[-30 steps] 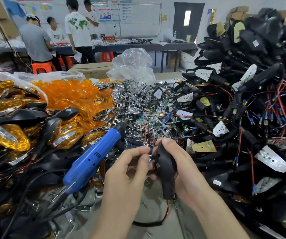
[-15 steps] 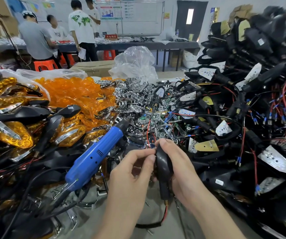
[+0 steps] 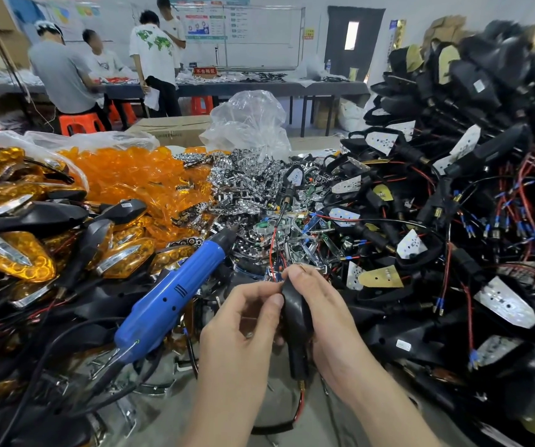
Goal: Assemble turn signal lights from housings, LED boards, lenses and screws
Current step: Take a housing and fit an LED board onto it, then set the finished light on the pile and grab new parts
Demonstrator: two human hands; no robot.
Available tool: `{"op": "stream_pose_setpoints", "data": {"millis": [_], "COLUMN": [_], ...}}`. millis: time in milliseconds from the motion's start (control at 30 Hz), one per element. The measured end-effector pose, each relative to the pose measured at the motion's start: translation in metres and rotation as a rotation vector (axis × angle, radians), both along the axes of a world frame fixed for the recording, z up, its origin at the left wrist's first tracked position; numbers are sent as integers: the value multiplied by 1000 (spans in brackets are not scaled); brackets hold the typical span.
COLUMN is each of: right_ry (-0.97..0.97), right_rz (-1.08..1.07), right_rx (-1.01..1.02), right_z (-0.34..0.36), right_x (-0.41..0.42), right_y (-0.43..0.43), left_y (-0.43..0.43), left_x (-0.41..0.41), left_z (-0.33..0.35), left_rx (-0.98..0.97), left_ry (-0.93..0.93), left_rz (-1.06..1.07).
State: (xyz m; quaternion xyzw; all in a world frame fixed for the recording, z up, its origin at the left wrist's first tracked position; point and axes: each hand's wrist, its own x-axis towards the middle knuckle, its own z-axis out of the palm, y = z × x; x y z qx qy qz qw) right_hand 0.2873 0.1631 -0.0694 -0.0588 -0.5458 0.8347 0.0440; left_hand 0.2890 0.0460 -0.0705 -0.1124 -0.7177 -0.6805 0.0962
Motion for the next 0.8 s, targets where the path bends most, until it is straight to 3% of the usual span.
{"op": "stream_pose_setpoints", "data": {"millis": [800], "right_ry": [-19], "right_rz": [8], "right_rx": [-148], "right_z": [5], "right_x": [3], "right_y": [-1], "left_y": [1], "left_x": [3], "left_z": [3], "left_rx": [62], "left_ry": [-67], "left_rz": [-86]}}
